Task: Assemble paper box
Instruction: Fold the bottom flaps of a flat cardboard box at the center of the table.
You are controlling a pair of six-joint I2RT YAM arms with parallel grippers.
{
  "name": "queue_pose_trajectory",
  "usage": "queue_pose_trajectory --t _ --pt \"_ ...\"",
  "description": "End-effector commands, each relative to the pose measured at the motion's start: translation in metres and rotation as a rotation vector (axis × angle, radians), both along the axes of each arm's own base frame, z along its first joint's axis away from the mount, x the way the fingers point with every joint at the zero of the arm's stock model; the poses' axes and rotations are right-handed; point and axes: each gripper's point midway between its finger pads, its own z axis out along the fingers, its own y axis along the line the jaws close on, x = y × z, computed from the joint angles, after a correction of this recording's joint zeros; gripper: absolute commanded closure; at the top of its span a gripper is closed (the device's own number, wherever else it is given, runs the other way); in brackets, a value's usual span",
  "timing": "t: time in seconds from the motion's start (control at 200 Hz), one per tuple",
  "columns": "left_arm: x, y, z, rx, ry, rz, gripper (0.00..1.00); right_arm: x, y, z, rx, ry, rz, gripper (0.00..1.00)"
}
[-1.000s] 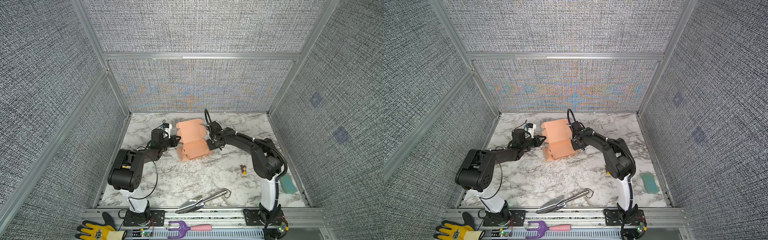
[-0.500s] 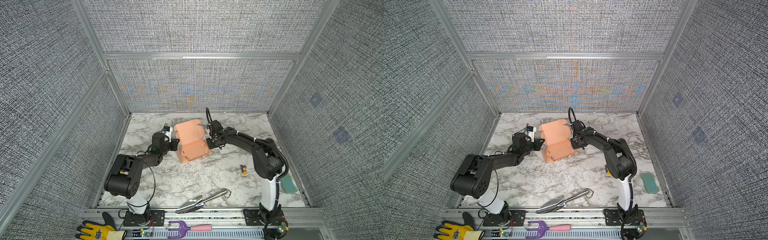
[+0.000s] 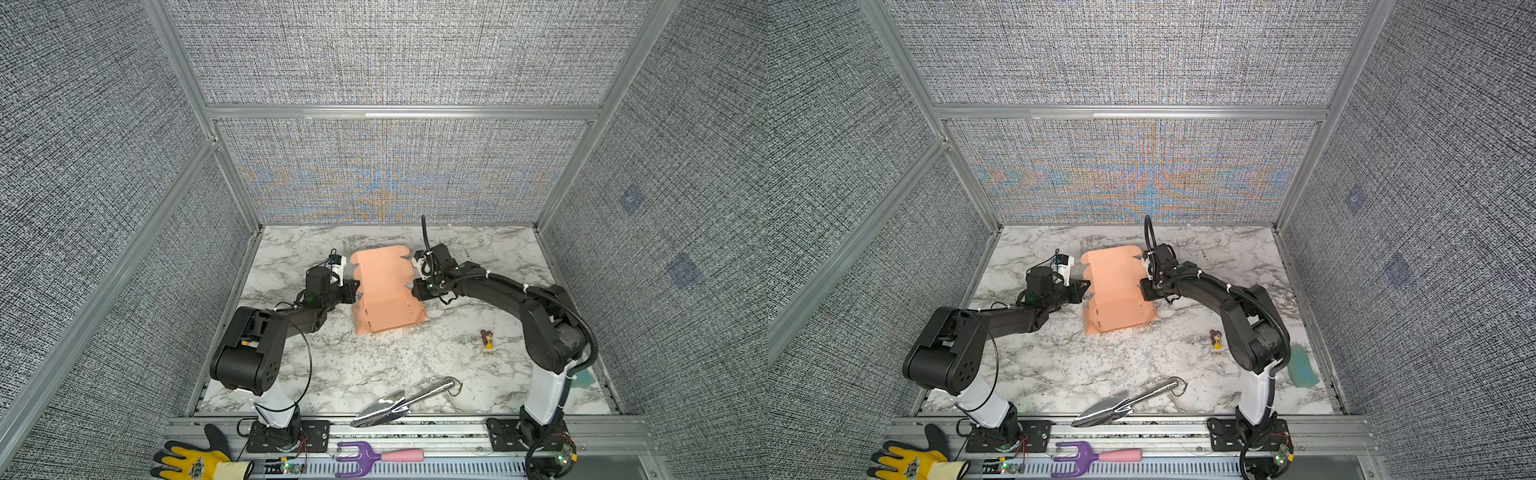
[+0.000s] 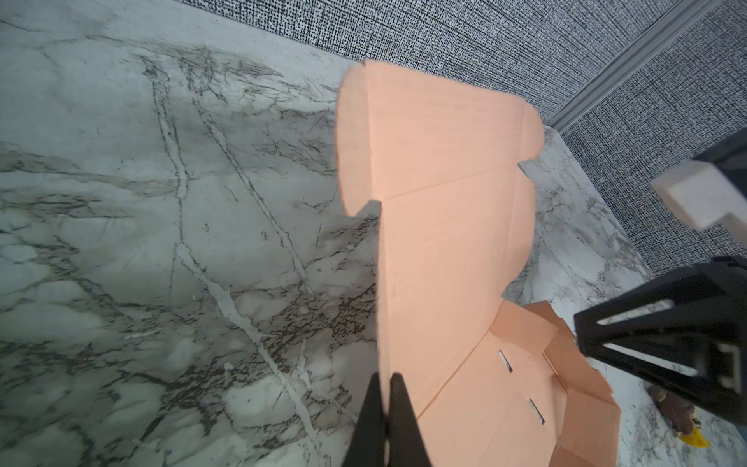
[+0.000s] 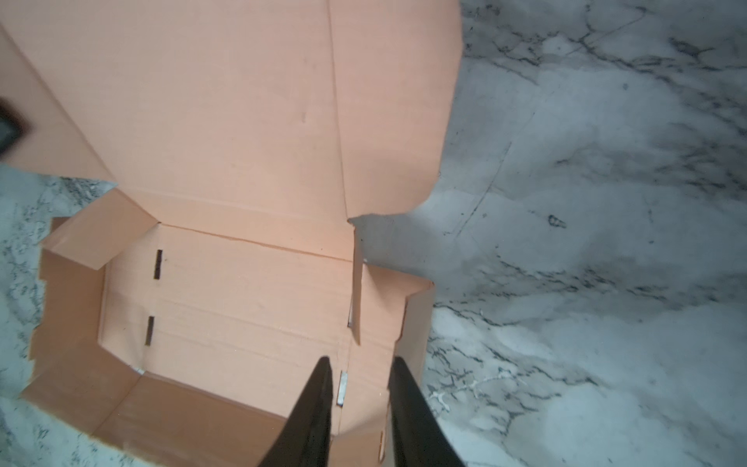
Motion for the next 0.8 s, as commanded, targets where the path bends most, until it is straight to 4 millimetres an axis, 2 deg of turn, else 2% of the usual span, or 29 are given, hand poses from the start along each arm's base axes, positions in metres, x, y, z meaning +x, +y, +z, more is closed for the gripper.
queue_pose_trajectory --t 0.0,0.07,0.165,0.28,0.66,0.725,0.745,0.795 --pt "0.002 0.000 0.000 0.003 0.000 0.000 1.00 0.005 -0.005 0.018 0.094 -0.053 -0.047 0.66" --pt "0.003 0.000 0.002 0.000 -0.008 -0.002 1.00 0.006 -0.018 0.018 0.139 -0.046 -0.078 0.62" --pt "0.004 -0.001 0.003 0.001 -0.014 -0.006 1.00 0.008 -0.034 0.006 0.203 -0.006 -0.122 0.61" --pt "0.004 -0.003 0.004 0.002 -0.017 -0.016 1.00 0.009 -0.043 -0.006 0.294 0.024 -0.159 0.60" --pt "0.006 -0.005 0.005 -0.008 -0.013 -0.025 1.00 -0.002 -0.034 -0.038 0.473 0.142 -0.160 0.60" --pt "0.006 -0.006 0.004 -0.011 -0.008 -0.028 1.00 0.000 -0.031 -0.038 0.496 0.145 -0.156 0.60" --pt "0.006 -0.006 0.004 -0.012 -0.007 -0.028 1.00 -0.009 -0.032 -0.047 0.495 0.171 -0.161 0.60" --pt "0.006 -0.006 0.004 -0.014 -0.008 -0.028 1.00 -0.011 -0.032 -0.049 0.512 0.177 -0.162 0.60"
